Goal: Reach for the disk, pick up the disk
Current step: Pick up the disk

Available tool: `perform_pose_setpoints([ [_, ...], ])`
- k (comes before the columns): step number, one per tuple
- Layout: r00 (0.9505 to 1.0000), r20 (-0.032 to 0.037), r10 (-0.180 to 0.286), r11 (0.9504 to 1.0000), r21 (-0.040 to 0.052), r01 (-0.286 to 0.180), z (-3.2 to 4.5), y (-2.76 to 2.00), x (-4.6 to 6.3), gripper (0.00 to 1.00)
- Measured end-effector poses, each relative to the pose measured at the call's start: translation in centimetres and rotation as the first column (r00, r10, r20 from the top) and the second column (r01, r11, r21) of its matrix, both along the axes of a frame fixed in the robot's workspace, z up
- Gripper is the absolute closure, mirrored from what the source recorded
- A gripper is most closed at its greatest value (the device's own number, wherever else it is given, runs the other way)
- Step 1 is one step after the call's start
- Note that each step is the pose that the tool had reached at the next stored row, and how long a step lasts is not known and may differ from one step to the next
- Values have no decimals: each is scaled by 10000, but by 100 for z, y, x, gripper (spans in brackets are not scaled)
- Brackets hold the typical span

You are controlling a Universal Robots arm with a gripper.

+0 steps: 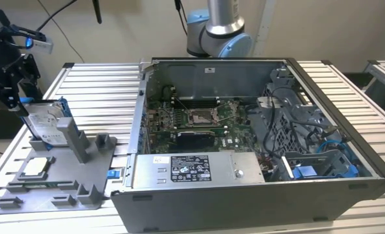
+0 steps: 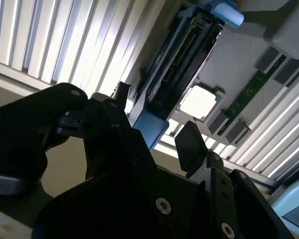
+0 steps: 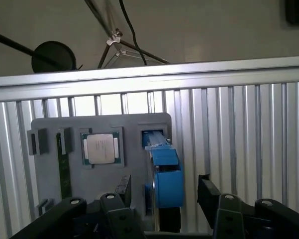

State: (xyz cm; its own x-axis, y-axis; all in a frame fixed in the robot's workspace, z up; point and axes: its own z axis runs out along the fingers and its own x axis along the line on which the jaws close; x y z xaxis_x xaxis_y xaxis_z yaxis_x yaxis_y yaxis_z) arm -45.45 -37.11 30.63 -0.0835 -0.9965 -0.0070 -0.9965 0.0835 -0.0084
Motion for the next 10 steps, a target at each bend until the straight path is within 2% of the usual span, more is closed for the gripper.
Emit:
perform_pose_setpoints([
  [10, 10000, 9, 64, 10000, 0, -64, -183, 7, 2, 0],
])
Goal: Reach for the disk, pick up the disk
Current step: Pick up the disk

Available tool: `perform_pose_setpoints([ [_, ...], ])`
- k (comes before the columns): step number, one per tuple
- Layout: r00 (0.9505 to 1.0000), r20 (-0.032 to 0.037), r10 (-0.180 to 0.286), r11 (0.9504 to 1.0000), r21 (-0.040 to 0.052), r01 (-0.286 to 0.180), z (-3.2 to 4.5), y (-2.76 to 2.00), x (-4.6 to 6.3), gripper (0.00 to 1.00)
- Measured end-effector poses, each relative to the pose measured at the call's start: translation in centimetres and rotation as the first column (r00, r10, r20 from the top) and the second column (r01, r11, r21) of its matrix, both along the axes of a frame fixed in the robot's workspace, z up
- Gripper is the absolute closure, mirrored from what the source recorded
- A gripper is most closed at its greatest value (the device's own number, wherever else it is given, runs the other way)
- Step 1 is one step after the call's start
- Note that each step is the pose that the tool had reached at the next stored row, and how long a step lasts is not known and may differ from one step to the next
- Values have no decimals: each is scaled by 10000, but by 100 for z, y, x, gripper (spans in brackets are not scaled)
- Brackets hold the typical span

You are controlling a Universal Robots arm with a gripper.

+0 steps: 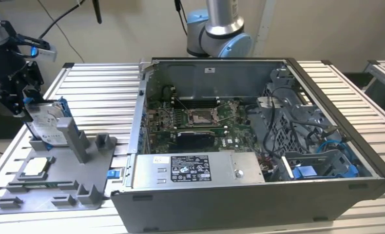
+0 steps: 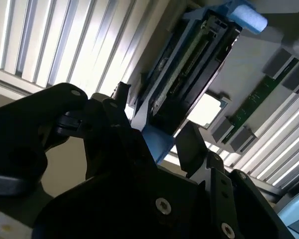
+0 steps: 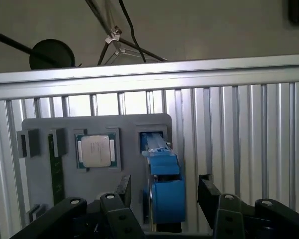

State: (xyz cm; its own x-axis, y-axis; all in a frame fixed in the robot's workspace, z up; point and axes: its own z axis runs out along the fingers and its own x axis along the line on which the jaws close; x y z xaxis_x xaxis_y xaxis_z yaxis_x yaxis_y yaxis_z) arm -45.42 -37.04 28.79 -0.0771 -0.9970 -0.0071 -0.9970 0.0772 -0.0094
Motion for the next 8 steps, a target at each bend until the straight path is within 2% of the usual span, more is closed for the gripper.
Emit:
perform_pose_setpoints([
  [8, 10000, 18, 92, 10000, -1, -92, -144, 0, 18, 0],
])
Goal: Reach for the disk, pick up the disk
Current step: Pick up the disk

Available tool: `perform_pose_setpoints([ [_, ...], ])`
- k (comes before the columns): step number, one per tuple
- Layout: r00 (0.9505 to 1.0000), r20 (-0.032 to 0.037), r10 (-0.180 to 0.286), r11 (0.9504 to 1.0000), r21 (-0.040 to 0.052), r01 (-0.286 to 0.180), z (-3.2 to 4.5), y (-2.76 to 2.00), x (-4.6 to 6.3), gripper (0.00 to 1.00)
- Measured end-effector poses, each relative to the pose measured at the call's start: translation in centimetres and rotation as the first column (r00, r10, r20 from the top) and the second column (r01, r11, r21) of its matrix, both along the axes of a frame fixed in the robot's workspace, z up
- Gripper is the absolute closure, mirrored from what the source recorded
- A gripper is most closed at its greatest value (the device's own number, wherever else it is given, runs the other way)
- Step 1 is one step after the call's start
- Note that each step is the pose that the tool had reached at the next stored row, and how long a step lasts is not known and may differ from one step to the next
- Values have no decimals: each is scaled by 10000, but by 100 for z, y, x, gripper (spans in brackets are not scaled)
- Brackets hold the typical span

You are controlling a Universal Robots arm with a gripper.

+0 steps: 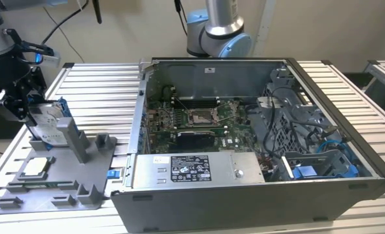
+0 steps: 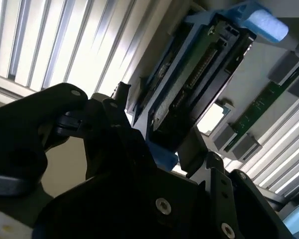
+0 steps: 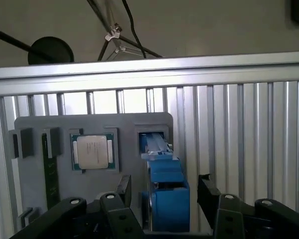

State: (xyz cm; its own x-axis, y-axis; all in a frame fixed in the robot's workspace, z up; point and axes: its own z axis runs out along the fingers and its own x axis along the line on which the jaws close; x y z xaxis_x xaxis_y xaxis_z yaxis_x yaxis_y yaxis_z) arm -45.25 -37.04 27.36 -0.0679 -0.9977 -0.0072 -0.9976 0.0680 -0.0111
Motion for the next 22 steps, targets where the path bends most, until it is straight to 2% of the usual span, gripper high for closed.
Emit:
perform_pose_setpoints([
  [7, 10000, 17, 34, 10000, -1, -34, -121, 0, 6, 0],
  [14, 10000, 20, 35, 10000, 3, -35, -134, 0, 6, 0],
  [15, 10000, 19, 35, 10000, 2, -35, -133, 0, 7, 100],
  [22, 10000, 20, 35, 10000, 5, -35, -134, 0, 7, 100],
])
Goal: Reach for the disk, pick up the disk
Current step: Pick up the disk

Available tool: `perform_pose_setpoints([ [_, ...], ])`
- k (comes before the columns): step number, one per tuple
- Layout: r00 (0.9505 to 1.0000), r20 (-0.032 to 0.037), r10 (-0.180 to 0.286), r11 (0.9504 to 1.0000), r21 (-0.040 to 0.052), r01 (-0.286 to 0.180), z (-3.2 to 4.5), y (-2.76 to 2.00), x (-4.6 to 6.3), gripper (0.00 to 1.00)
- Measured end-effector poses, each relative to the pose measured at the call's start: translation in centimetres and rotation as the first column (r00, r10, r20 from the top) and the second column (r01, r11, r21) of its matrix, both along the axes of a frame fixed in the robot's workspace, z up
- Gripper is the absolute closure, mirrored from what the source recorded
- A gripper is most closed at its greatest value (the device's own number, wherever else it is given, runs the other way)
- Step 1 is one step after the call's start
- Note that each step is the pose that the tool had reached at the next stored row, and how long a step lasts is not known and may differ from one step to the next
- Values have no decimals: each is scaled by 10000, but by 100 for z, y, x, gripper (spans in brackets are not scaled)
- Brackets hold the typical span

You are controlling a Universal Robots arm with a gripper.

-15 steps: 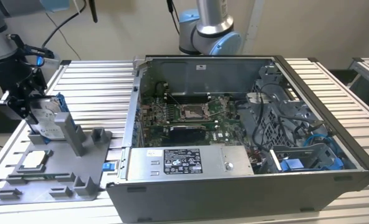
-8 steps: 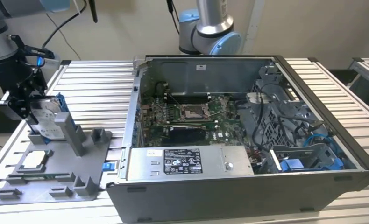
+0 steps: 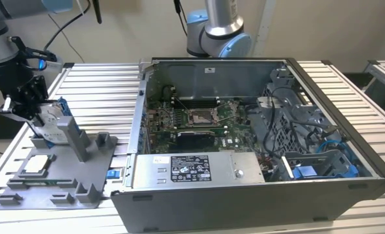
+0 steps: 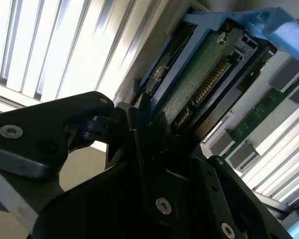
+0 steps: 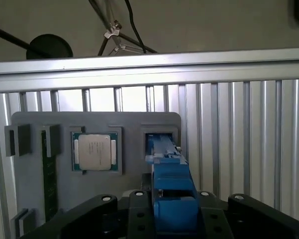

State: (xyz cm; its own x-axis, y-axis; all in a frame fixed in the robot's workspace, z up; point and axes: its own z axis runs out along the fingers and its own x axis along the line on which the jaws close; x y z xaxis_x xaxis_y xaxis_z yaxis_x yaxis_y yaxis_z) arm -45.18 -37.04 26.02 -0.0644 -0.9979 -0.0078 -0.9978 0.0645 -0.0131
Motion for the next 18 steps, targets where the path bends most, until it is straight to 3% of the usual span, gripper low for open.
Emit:
perform_pose_setpoints([
  [16, 10000, -3, 0, 10000, 2, 0, 0, -14, -1, 100],
  [18, 10000, 1, -1, 10000, 57, 1, -2, -25, -1, 100],
])
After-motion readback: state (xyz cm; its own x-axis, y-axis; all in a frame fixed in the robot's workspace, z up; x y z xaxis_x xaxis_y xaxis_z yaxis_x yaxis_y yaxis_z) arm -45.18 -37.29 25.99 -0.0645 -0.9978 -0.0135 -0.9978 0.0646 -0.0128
